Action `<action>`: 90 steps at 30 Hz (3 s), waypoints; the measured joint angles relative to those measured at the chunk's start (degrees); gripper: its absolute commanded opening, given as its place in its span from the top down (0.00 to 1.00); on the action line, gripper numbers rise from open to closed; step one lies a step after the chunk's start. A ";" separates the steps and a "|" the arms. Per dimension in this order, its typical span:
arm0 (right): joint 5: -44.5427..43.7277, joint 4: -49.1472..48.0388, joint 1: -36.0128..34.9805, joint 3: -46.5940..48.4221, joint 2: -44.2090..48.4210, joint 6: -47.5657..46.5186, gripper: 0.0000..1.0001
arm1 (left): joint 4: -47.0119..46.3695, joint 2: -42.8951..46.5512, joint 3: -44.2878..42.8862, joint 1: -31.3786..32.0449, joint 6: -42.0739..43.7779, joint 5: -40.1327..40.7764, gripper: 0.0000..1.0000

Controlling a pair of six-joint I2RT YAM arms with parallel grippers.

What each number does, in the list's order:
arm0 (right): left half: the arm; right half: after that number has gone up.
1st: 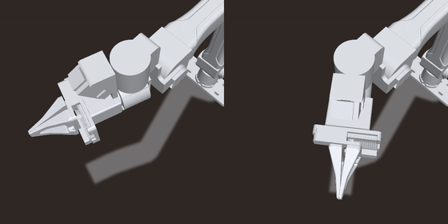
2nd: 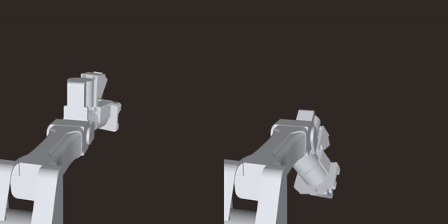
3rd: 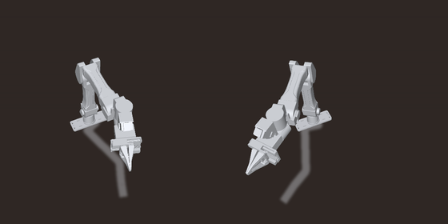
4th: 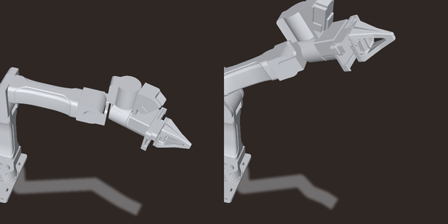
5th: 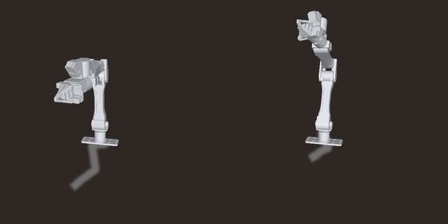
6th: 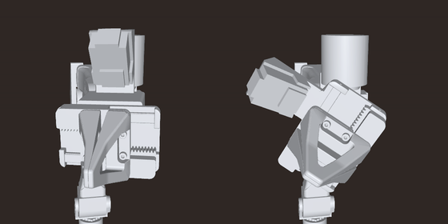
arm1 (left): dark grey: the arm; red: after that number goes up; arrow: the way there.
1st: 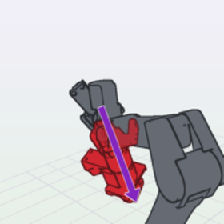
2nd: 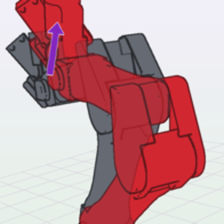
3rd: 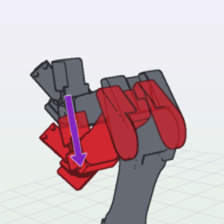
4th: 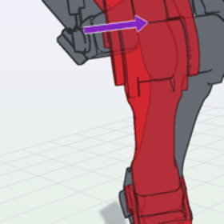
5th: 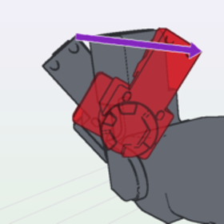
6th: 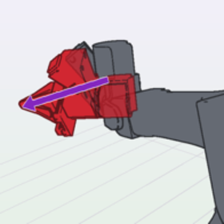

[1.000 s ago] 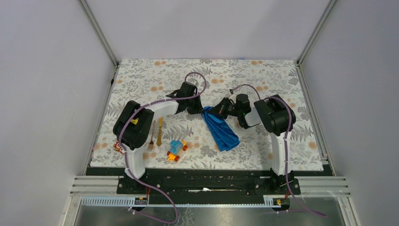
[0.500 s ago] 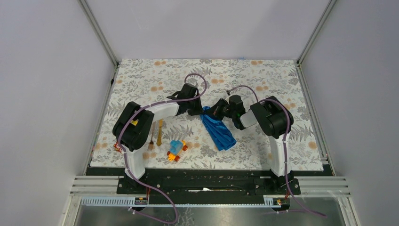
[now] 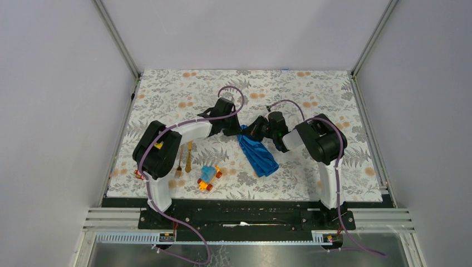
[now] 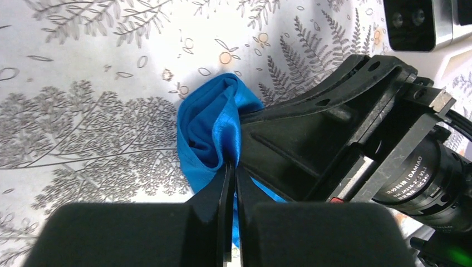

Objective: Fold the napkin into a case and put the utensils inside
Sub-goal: Stuff the top corner of the smaller-rectangle-folded napkin at the center of the board.

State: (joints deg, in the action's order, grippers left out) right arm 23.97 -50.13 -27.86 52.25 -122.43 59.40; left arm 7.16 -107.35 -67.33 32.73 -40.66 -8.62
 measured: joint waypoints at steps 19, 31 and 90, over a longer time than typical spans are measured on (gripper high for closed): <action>-1.84 1.40 0.07 0.24 0.63 -0.48 1.00 | -3.39 10.29 6.08 -3.78 1.33 -5.75 0.64; -1.81 1.84 -0.13 0.44 0.92 -3.30 0.98 | -5.53 1.01 4.31 -5.79 1.16 -8.02 0.93; 5.62 8.37 -0.11 2.62 2.27 -7.43 0.98 | -7.72 2.73 10.93 -9.18 0.09 -7.85 0.77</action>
State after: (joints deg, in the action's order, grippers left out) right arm 29.58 -41.76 -27.97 54.87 -120.16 51.96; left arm -0.56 -104.62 -56.40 23.55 -40.58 -16.47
